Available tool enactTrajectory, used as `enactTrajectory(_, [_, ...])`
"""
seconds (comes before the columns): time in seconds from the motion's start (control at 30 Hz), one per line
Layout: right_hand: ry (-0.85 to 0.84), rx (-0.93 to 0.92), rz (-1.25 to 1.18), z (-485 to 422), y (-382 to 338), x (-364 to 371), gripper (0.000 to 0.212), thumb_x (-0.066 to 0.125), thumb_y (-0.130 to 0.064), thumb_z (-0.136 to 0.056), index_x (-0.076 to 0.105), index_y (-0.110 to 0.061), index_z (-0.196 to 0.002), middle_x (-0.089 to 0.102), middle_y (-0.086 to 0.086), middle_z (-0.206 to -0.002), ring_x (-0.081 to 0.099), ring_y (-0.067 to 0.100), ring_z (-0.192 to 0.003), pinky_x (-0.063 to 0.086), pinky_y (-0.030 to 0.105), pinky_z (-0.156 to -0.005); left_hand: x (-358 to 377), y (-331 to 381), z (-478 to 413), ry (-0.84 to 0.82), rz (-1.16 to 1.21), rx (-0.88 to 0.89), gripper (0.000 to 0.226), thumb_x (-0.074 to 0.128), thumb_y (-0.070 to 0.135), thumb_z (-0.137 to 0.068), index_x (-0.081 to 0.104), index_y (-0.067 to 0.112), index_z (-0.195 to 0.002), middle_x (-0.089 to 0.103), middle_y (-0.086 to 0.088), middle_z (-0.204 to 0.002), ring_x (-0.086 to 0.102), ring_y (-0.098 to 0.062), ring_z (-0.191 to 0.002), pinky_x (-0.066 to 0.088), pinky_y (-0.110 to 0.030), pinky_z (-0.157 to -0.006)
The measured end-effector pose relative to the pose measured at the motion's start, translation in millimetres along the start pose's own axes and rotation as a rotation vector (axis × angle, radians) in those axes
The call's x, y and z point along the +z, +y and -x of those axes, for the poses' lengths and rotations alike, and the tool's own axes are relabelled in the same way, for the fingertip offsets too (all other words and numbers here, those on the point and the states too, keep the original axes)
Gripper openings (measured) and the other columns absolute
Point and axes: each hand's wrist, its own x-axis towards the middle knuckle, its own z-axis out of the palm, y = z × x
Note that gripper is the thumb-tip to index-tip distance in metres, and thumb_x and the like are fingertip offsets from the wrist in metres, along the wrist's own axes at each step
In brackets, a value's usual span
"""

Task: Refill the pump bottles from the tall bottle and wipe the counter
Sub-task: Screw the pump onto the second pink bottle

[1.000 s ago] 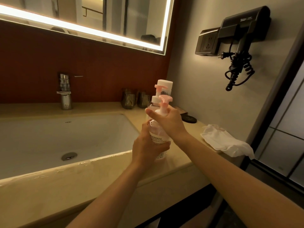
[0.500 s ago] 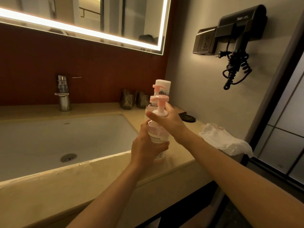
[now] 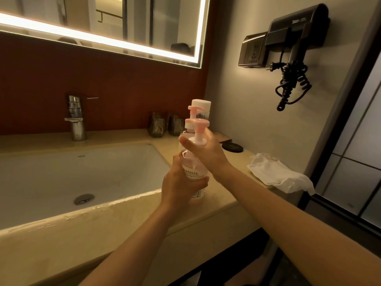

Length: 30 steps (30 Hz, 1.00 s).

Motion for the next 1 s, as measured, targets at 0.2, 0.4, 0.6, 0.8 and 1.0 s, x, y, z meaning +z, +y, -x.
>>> enactTrajectory(0.2, [0.045,-0.001,0.035,18.3,8.2,15.8,0.113,0.042,-0.090,-0.050,0.024,-0.026,-0.141,0.043,0.000,-0.139,0.045,0.025,-0.126,0.040,0.052,-0.101,0.5,0.5,-1.4,0.042,-0.038,0.023,0.085,0.069,0.055,-0.064,0.035,0.014,-0.130,0.059,-0.001,-0.118,0.061,-0.018,-0.100,0.040,-0.009,-0.072])
enactTrajectory(0.4, [0.086,0.031,0.022,9.4,-1.4,4.6,0.118,0.041,-0.083,-0.050,0.010,-0.023,-0.147,0.032,0.004,-0.148,0.037,0.030,-0.133,0.035,0.056,-0.104,0.0,0.6,-0.3,0.019,-0.034,0.023,0.087,0.080,0.035,-0.064,0.031,0.016,-0.133,0.057,-0.002,-0.121,0.059,-0.019,-0.103,0.046,-0.023,-0.079])
enactTrajectory(0.6, [0.058,0.014,0.054,8.3,8.1,13.2,0.108,0.041,-0.086,-0.054,0.032,-0.020,-0.138,0.050,0.001,-0.132,0.051,0.025,-0.120,0.042,0.052,-0.099,-0.3,0.3,-0.2,0.043,-0.034,0.038,0.086,0.082,0.032,-0.064,0.033,0.013,-0.132,0.057,-0.004,-0.122,0.060,-0.021,-0.104,0.049,-0.026,-0.082])
enactTrajectory(0.8, [0.051,0.004,0.080,12.0,20.3,14.7,0.126,0.028,-0.099,-0.037,0.028,-0.025,-0.140,0.044,-0.001,-0.138,0.045,0.026,-0.125,0.039,0.054,-0.101,2.8,-1.0,-1.5,0.049,-0.055,0.060,0.085,0.076,0.041,-0.065,0.034,0.011,-0.132,0.057,-0.005,-0.123,0.060,-0.021,-0.105,0.044,-0.021,-0.079])
enactTrajectory(1.0, [0.104,-0.070,0.064,5.1,26.9,-18.9,0.068,0.045,-0.055,-0.085,0.028,-0.020,-0.140,0.043,-0.013,-0.125,0.045,0.006,-0.113,0.047,0.016,-0.079,0.9,-5.8,-3.0,0.018,0.003,0.018,0.087,0.082,0.030,-0.063,0.031,0.020,-0.132,0.055,0.001,-0.119,0.057,-0.018,-0.100,0.050,-0.030,-0.079])
